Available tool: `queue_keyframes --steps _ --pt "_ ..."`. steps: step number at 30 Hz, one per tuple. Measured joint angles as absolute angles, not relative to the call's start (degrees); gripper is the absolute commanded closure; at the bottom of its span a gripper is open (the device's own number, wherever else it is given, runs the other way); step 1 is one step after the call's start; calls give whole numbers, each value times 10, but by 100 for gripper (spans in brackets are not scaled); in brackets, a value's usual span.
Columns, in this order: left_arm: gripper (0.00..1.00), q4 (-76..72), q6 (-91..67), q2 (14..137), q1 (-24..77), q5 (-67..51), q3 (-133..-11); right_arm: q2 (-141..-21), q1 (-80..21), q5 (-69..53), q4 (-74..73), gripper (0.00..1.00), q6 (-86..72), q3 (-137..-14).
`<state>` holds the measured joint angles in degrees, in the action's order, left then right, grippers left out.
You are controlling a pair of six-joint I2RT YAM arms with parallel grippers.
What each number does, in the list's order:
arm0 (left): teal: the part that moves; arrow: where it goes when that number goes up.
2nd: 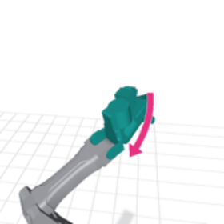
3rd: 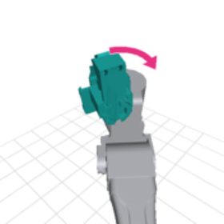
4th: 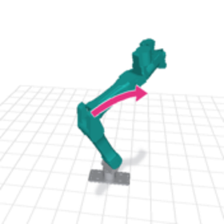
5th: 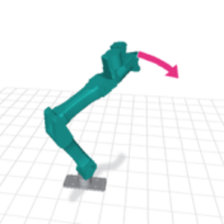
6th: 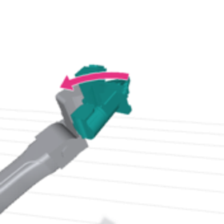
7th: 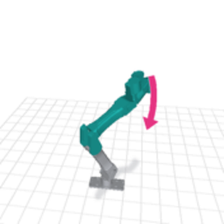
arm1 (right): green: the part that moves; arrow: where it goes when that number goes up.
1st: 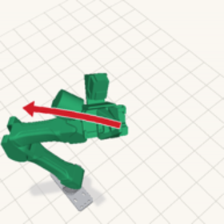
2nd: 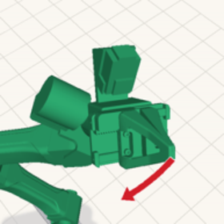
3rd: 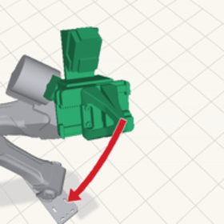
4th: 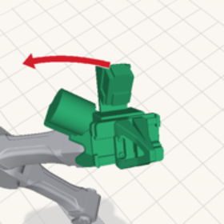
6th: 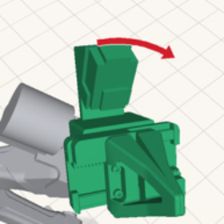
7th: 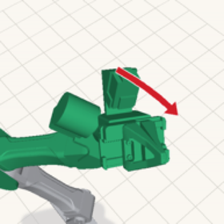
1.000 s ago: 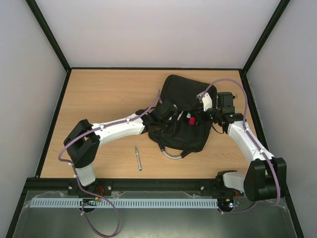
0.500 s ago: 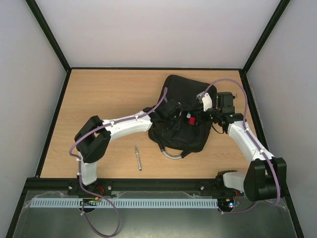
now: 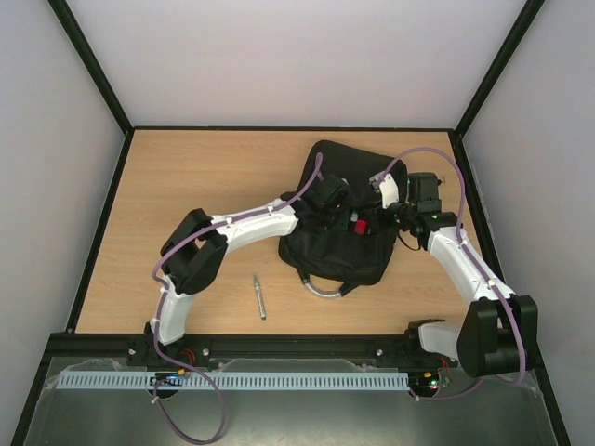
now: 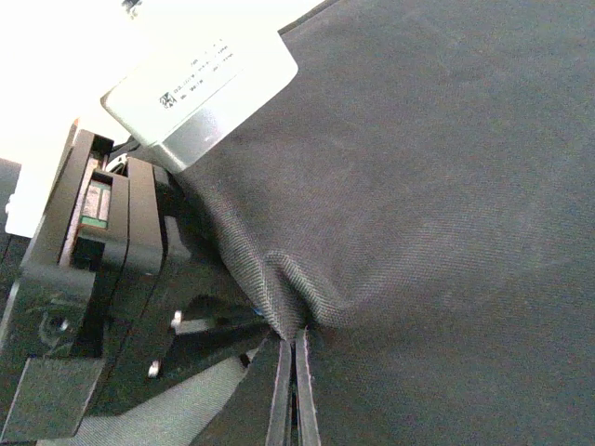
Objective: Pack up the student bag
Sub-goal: Place the stationery in the student bag, then pick up the stationery from the center of the board.
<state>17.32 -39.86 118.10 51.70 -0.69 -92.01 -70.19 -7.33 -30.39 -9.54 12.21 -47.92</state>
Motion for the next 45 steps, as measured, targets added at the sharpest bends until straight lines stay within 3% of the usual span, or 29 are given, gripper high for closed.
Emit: queue_keyframes --steps 4,9,17,30,45 --pt "65 164 -406 1180 518 -18 -919 -702 -72 -305 -95 99 122 -479" --pt "61 161 -410 1142 519 -21 -884 -703 -72 -307 -95 99 124 -479" --pt "58 192 -415 1007 538 -3 -803 -703 -71 -310 -95 99 127 -479" --pt "55 333 -479 764 578 83 -534 -703 -71 -311 -95 99 129 -479" --pt "60 385 -486 781 550 69 -439 -703 -71 -311 -96 99 133 -479"
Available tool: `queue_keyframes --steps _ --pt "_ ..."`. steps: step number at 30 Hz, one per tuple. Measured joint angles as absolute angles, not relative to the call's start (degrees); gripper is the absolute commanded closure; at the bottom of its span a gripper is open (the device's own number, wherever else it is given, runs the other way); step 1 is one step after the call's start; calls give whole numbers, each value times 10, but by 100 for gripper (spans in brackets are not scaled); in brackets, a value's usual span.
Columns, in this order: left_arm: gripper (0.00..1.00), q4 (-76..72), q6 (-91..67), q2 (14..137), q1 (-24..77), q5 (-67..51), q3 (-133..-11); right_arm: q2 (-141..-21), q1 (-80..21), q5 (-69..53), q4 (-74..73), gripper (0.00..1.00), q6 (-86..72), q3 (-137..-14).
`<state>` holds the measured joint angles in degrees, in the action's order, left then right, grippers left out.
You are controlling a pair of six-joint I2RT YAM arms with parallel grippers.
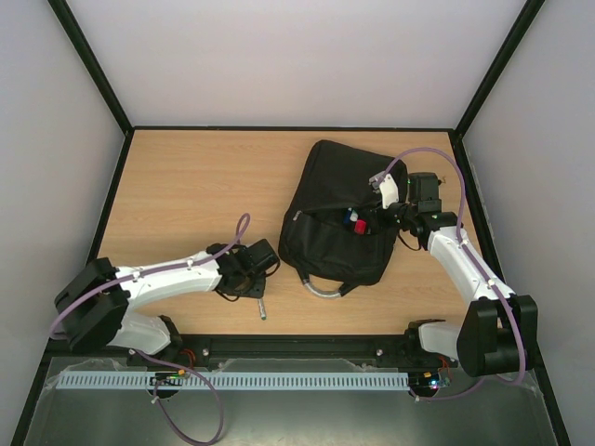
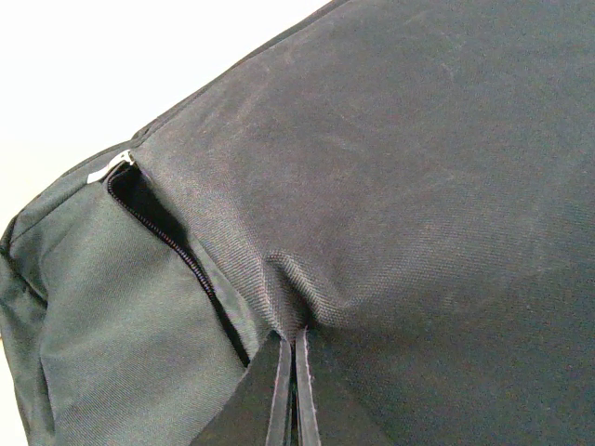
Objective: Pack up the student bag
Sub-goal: Pick up the stationery from the center of the board.
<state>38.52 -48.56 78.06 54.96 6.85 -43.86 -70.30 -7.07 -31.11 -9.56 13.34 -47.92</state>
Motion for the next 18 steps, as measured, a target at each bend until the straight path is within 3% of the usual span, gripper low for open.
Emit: queue_keyframes --steps 8,18 --pt "61 360 -471 823 550 47 -445 -703 -71 -311 -96 99 135 -479" --pt "77 324 -456 852 550 13 -446 -703 -70 -311 -96 99 137 -479"
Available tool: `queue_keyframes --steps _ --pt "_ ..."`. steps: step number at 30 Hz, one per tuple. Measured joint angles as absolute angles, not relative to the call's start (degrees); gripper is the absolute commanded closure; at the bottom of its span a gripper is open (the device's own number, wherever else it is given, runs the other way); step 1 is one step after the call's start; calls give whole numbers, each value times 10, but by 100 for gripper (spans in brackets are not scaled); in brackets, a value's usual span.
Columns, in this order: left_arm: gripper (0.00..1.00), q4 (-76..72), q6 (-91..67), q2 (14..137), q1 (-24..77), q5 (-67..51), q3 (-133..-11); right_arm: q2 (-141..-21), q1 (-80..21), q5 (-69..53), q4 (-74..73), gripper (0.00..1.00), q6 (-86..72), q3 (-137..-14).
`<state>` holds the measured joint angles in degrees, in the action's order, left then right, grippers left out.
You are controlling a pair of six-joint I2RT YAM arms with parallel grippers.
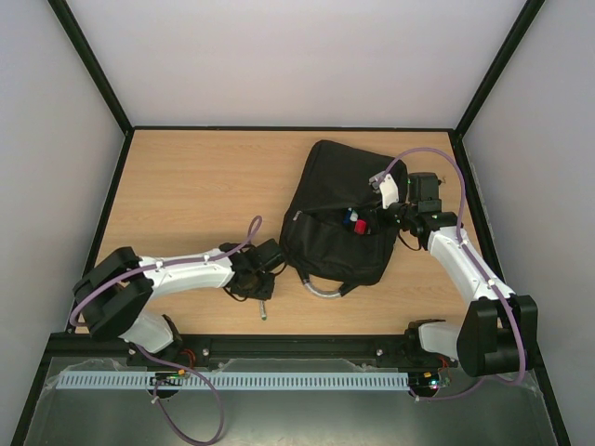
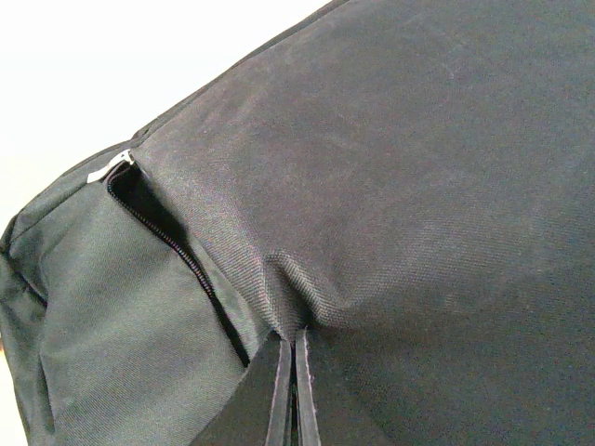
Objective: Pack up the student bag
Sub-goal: Pick up the stationery from the center of the board.
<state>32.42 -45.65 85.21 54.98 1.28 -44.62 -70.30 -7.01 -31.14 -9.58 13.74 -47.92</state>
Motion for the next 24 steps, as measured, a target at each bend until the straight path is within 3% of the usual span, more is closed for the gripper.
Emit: queue_keyframes --steps 5,18,24 --pt "77 324 -447 871 550 9 -446 -703 -70 -312 -96 99 137 -479" --pt "93 344 -424 875 551 19 -451 -703 -70 -313 -96 99 139 -479" --pt "97 408 -404 858 552 44 -526 -703 -70 -313 -96 99 140 -479"
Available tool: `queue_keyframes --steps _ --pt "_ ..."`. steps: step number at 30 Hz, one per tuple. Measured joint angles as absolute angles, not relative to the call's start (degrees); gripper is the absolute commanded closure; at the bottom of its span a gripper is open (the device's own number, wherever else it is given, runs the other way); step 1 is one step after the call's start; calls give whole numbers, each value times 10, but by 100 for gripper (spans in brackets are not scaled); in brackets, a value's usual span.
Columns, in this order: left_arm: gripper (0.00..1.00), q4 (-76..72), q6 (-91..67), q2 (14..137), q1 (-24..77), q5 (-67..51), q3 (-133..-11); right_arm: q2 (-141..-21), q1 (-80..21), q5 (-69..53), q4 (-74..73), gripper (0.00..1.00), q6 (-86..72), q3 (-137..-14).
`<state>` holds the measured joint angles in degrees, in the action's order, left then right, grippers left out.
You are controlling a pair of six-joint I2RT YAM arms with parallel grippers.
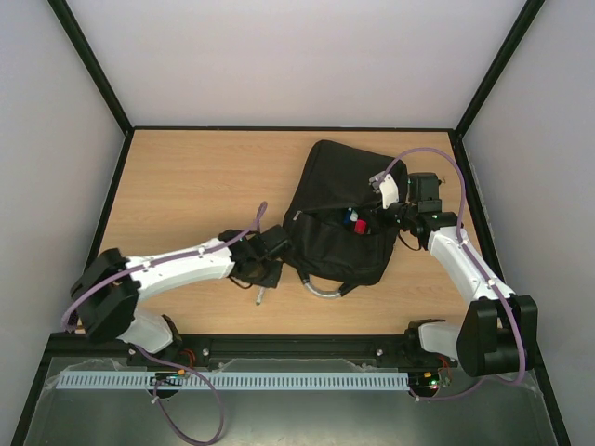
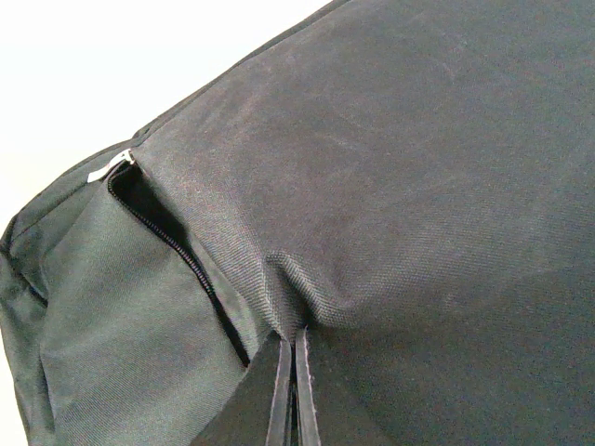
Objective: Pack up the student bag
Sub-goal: Pick up the stationery from the center of the board, then place the stationery in the student bag.
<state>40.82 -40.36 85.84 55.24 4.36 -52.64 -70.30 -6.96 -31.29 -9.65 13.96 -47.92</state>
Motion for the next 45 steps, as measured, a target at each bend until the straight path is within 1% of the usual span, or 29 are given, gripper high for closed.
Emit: queue_keyframes --steps 4,6,12,18,25,26,30,33,38,45 --pt "98 373 -389 816 561 7 -599 -703 -69 -314 -96 99 141 -479" --pt "98 351 -380 820 561 -16 -637 -703 -69 -314 -97 99 142 -479" --pt "98 291 -354 941 557 -79 -752 -703 -68 -315 -100 99 142 -479" --pt "98 278 -333 1058 537 -104 -807 -703 -68 -315 -100 99 142 -479" --pt "98 277 -317 1120 516 -103 -875 -703 -68 -316 -101 99 142 -479" --pt "96 277 -316 1126 513 -101 -884 -703 -68 -316 -101 99 142 -479" --pt "76 274 -306 1146 504 -84 -911 -703 -68 -317 -101 99 142 -479" --pt "66 260 -301 1149 504 -62 -913 -703 -68 -317 -101 99 142 -479" --pt "61 230 -310 1123 515 -28 -877 -704 -68 -318 -101 99 142 -479" --pt "60 255 -329 1011 548 30 -778 -707 -68 -320 -101 99 144 -479"
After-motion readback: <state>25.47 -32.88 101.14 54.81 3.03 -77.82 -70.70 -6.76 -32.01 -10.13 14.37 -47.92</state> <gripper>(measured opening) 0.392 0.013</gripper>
